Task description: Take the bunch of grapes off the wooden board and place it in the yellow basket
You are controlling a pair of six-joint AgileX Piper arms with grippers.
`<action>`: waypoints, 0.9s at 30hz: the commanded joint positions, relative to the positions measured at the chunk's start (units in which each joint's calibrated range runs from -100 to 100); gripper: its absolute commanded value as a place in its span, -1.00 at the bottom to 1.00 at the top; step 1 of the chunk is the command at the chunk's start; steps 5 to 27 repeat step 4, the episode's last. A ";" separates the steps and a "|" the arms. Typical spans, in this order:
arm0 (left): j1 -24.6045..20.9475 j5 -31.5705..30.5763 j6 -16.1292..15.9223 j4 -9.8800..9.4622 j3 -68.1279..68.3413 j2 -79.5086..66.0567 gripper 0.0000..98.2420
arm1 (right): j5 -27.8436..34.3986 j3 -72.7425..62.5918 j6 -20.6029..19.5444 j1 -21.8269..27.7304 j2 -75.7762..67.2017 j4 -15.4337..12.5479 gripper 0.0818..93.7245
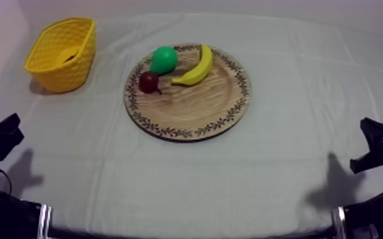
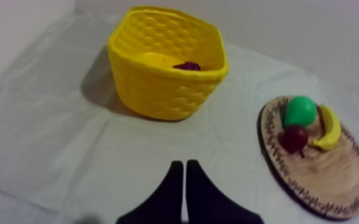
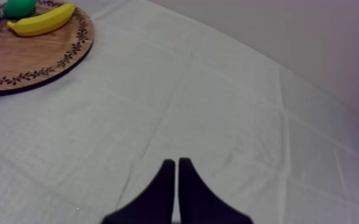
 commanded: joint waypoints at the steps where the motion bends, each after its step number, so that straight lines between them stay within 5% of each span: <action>1: -0.14 -0.95 3.84 0.04 0.58 -1.65 -1.00 | -0.01 0.00 -0.08 -0.06 0.00 -0.01 -0.99; 27: -0.29 -2.21 3.36 0.11 1.21 -2.32 -1.00 | -0.01 0.00 -0.08 -0.06 0.00 -0.01 -0.99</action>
